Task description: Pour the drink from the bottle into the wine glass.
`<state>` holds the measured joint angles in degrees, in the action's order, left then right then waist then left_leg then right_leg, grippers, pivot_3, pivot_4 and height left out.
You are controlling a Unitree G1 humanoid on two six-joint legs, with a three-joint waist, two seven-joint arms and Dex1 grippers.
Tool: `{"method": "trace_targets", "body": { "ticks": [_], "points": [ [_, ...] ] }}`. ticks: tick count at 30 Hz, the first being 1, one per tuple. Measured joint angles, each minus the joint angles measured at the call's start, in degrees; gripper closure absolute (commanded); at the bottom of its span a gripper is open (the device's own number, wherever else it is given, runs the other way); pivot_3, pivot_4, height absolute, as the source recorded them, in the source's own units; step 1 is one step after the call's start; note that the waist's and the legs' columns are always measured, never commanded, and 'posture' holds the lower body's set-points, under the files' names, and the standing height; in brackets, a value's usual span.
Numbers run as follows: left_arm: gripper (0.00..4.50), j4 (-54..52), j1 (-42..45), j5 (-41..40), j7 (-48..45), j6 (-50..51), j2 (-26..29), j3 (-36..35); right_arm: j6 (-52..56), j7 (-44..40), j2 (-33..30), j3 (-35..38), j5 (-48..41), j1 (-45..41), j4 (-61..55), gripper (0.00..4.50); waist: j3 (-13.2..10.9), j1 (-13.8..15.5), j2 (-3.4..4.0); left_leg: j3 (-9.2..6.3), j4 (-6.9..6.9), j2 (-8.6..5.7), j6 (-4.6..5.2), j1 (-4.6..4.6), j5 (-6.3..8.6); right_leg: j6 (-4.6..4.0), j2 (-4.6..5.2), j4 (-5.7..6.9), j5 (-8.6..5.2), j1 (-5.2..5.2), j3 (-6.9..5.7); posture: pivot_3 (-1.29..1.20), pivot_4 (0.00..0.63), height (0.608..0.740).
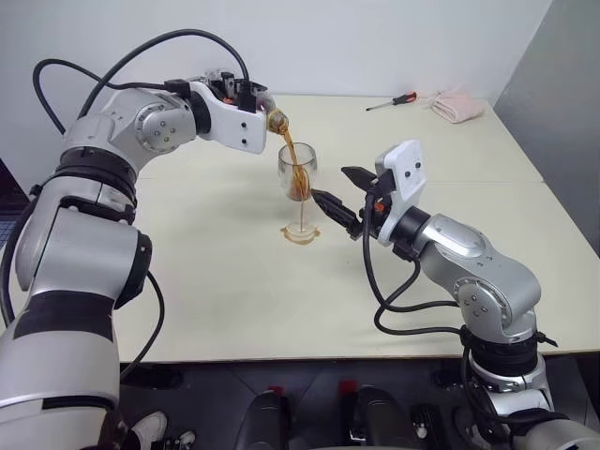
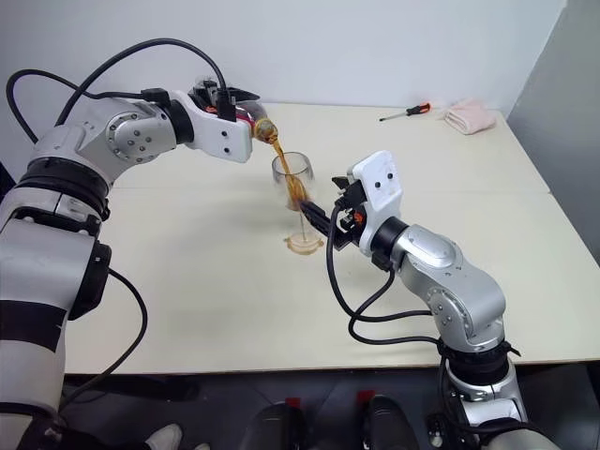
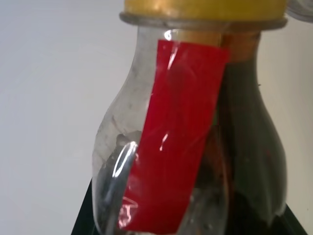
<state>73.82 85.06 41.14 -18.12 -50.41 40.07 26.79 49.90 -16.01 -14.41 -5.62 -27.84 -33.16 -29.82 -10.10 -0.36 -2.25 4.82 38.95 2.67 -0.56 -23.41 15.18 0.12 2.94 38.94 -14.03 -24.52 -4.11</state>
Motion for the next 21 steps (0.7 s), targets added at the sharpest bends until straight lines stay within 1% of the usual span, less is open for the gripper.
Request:
{"method": "trace_targets", "body": {
  "ticks": [21],
  "points": [
    [2.85, 0.08, 0.0, 0.07, 0.04, 0.37, 0.23, 0.01, -0.04, -0.01, -0.02, 0.0, -0.05, 0.02, 0.0, 0.72, 0.0, 0.0, 0.0, 0.0, 0.0, 0.0, 0.0, 0.0, 0.0, 0.01, 0.0, 0.0, -0.01, -0.02, 0.0, 0.0, 0.15, 0.74]
  ]
}}
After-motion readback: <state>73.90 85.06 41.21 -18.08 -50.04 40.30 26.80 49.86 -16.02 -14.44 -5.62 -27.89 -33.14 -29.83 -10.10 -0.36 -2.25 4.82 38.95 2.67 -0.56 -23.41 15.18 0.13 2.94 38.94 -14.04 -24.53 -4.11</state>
